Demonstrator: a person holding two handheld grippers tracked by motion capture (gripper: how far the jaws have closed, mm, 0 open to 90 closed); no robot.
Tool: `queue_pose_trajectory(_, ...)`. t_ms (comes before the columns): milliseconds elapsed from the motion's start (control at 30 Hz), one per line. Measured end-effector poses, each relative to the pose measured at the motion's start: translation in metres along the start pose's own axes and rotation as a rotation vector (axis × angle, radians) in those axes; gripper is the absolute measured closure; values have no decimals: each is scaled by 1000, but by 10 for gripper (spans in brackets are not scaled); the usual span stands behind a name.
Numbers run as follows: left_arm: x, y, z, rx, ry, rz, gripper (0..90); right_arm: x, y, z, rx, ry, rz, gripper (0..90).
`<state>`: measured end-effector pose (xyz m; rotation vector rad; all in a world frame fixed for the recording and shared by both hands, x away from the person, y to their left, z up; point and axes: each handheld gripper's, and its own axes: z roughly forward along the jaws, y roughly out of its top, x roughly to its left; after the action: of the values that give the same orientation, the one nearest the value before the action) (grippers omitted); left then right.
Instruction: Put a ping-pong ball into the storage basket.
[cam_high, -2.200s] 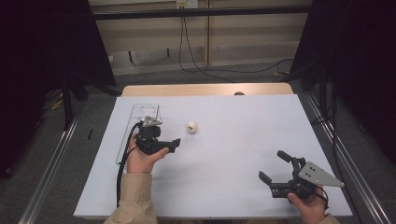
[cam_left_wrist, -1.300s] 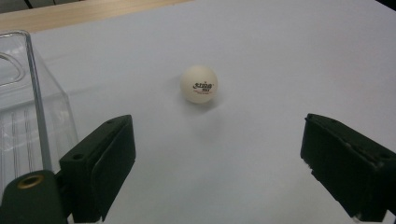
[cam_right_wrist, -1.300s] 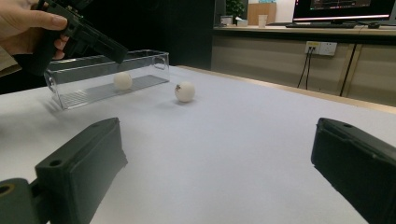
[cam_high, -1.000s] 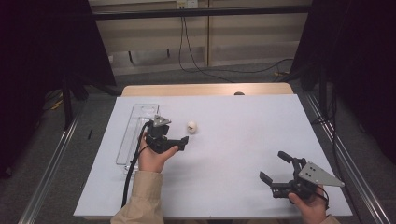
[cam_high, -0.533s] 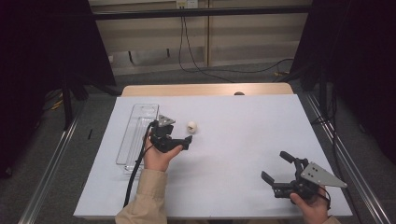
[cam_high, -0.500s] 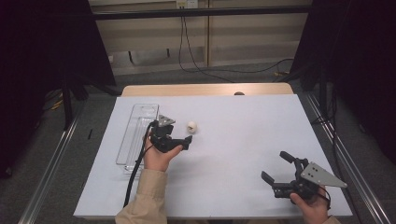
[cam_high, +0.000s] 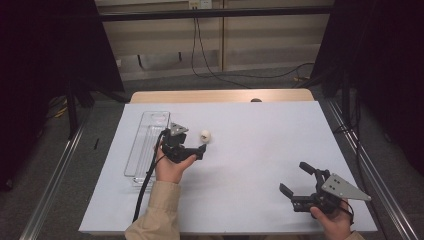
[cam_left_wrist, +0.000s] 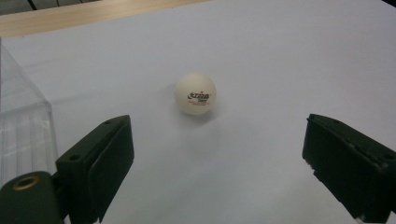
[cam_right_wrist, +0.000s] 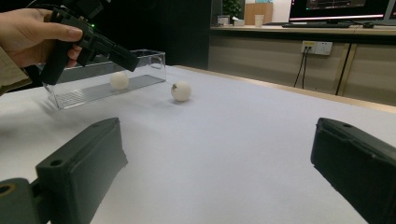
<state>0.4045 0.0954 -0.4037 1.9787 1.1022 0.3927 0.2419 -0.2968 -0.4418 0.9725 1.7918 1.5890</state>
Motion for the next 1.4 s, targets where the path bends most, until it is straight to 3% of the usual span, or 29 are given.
queue_pose_trajectory(733,-4,-2,9,14,10,26,90,0,0,2,-3,2,1,18)
queue_pose_trajectory(1400,-6,-4,22,15,1,21,91,0,1,2,-8,4,-2,18)
